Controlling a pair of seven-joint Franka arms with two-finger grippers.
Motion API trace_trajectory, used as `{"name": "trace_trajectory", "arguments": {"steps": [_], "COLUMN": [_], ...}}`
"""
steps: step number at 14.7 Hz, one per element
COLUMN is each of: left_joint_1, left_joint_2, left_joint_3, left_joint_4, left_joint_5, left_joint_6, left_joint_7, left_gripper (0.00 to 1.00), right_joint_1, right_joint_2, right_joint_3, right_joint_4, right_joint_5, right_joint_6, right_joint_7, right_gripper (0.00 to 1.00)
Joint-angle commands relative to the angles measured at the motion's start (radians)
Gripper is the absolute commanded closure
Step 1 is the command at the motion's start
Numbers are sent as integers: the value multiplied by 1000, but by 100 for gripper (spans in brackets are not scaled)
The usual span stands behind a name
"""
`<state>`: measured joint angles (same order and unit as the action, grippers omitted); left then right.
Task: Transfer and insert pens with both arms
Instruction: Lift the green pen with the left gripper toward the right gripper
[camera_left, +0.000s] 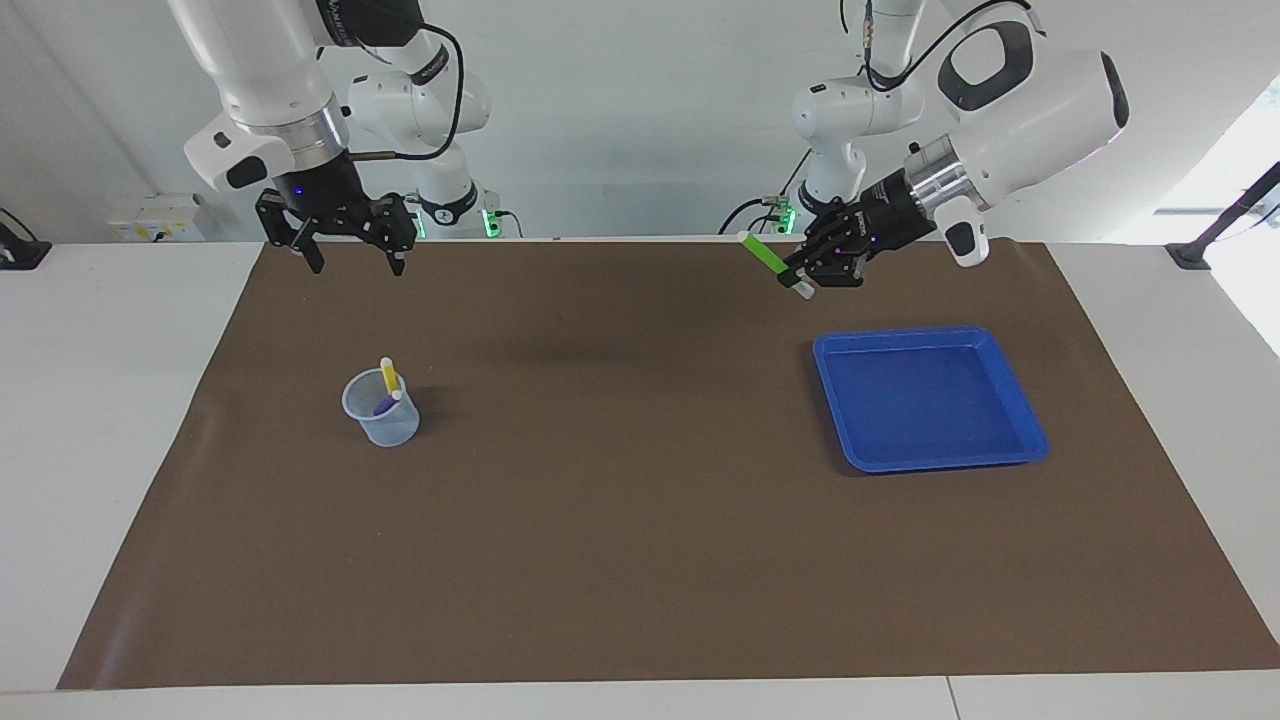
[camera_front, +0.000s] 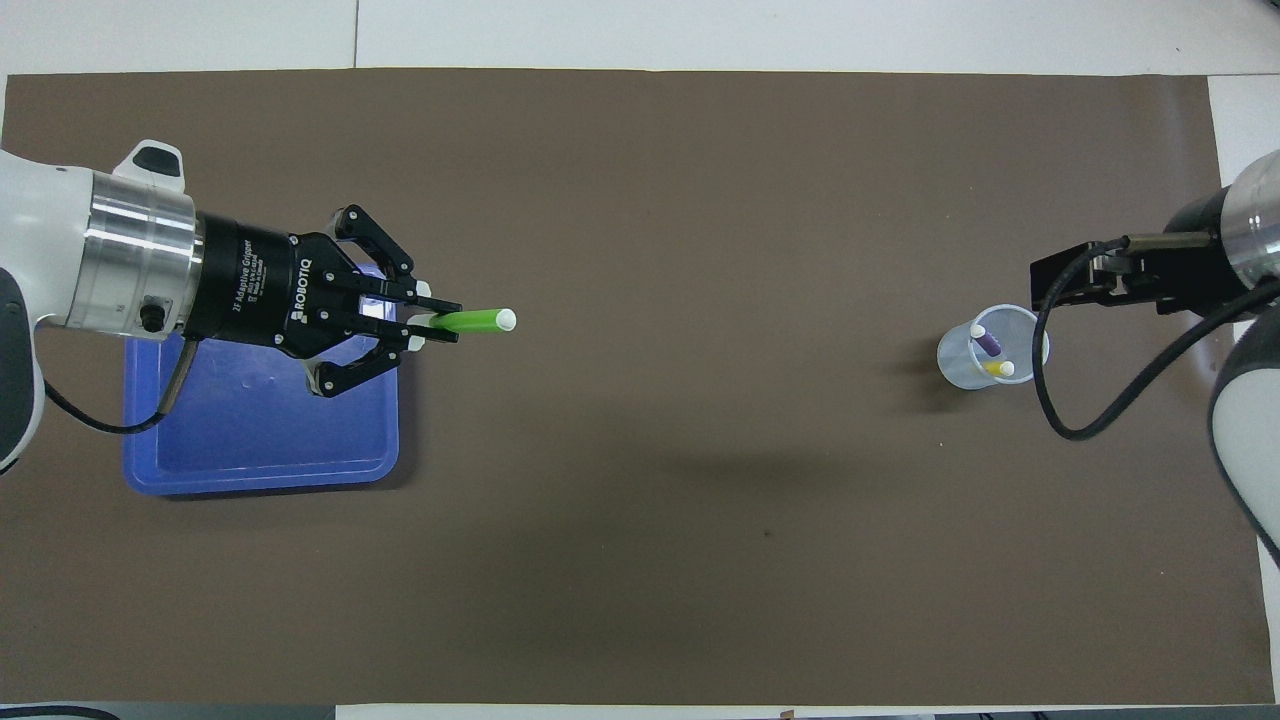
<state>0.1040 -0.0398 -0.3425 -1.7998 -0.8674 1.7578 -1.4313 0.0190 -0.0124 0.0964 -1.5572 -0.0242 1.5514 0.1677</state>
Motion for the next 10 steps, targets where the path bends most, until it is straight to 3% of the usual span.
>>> {"name": "trace_trajectory", "arguments": {"steps": [1,6,8,10], "left_joint_1": [-70,-298,-337,-345], "left_joint_2": [-98,-147,-157,-163], "left_joint_3": [10,10,10,10], "left_joint_4": [-155,-297,-322,-334], "left_joint_5": [-141,-222,-271,-306], "left_joint_6": [113,470,555,575], "left_joint_7": [-32,-161,-178,-179], "left_gripper": [100,100,100,100], "right_joint_1": [7,10,10,12], "right_joint_2": [-14,-26,-29,-38], "right_joint_3": [-18,-55,-41,-40], "right_joint_4": [-14,-15,-12,-7], "right_joint_5": [12,47,65,221], "right_joint_6": [-11,-27,-24,-19], "right_joint_7": [-17,-54,-47,-24], "right_gripper": [0,0,0,0]}}
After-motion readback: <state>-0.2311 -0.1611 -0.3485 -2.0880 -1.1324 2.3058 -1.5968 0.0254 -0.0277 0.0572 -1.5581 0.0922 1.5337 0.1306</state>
